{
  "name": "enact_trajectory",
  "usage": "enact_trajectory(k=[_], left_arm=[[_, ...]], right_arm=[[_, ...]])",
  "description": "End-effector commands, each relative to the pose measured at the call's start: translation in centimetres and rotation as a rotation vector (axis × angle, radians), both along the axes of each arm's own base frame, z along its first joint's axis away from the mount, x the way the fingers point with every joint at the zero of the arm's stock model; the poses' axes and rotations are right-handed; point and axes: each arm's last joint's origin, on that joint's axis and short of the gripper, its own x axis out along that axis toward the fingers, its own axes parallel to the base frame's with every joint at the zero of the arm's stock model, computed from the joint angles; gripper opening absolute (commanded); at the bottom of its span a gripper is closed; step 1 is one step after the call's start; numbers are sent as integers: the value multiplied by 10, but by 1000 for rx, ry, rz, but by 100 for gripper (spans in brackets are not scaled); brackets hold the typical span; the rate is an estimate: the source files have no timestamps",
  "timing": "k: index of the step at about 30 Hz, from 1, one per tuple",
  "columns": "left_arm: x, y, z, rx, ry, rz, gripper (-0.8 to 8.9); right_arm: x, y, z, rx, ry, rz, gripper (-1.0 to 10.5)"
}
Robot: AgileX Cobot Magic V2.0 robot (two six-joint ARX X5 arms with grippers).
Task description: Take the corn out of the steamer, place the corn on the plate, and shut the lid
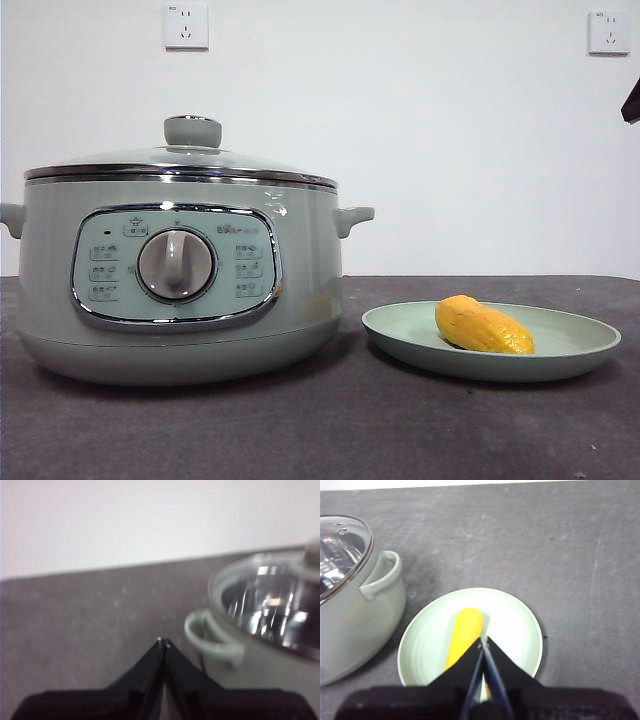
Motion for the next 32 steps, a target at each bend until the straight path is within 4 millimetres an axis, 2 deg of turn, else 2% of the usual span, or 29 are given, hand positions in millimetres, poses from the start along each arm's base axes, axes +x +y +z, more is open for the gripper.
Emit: enact_trajectory(k=[1,5,9,32], left_arm=[[4,1,-18,-14,18,-7,-3],[7,2,-36,-28,56,-4,-3],[6,4,-45,-37,77,11,-3],[4,5,-47,-72,85,35,-3]], right_arm=[[0,0,-1,6,3,-6,3],[0,0,-1,6,3,-6,3],[0,0,-1,6,3,-6,3],[0,0,-1,6,3,-6,3]])
